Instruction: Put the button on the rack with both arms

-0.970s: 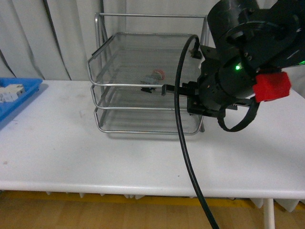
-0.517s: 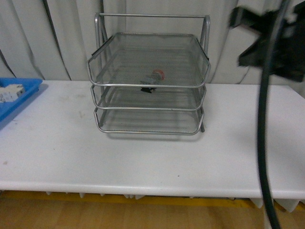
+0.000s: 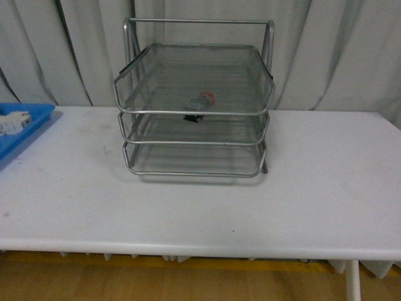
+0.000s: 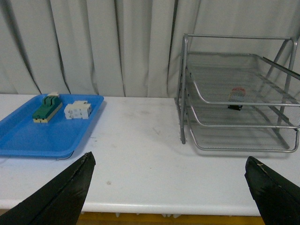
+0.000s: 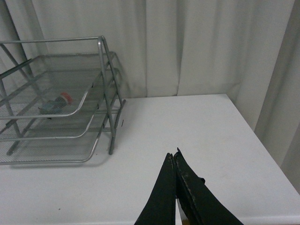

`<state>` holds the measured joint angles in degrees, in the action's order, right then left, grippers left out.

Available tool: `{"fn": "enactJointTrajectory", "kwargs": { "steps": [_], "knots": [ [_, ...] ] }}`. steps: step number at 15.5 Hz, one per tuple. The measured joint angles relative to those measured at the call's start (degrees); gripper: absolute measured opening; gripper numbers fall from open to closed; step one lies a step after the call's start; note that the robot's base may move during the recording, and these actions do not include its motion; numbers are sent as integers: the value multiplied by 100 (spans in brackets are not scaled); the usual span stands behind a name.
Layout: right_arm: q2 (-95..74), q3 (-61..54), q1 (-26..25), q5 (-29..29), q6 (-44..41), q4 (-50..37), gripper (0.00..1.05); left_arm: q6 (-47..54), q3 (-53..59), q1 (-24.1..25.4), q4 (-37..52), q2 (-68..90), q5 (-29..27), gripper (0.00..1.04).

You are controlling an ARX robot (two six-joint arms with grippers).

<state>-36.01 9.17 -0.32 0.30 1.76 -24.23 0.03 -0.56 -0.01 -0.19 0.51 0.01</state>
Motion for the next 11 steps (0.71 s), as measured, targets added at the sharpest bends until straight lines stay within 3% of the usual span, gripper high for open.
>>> {"fn": "enactJointTrajectory", "kwargs": {
  "steps": [2,5,11],
  "knots": [
    [767,-688,31,-28,-98,-466,2,0,0,0,-2,0,-4,98],
    [1574,-857,31,-24,-138,317,2,0,0,0,-4,0,-7,98],
    [2118,-857,31,-26,-138,940,2,0,0,0,-2,0,-2,98]
  ]
}}
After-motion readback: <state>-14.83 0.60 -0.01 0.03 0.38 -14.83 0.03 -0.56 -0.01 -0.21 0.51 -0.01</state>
